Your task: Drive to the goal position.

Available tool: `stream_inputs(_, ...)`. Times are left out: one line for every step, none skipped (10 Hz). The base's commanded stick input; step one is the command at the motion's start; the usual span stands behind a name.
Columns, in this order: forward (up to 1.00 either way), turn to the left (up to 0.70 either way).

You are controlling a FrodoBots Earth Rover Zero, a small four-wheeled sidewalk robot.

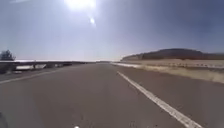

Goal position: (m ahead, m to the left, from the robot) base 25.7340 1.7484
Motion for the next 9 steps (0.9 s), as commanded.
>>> stream_inputs(1.00, 0.00)
stream_inputs(1.00, 0.00)
stream_inputs(1.00, 0.00)
stream_inputs(1.00, 0.00)
stream_inputs(1.00, 0.00)
stream_inputs(1.00, 0.00)
stream_inputs(1.00, 0.00)
stream_inputs(1.00, 0.00)
stream_inputs(1.00, 0.00)
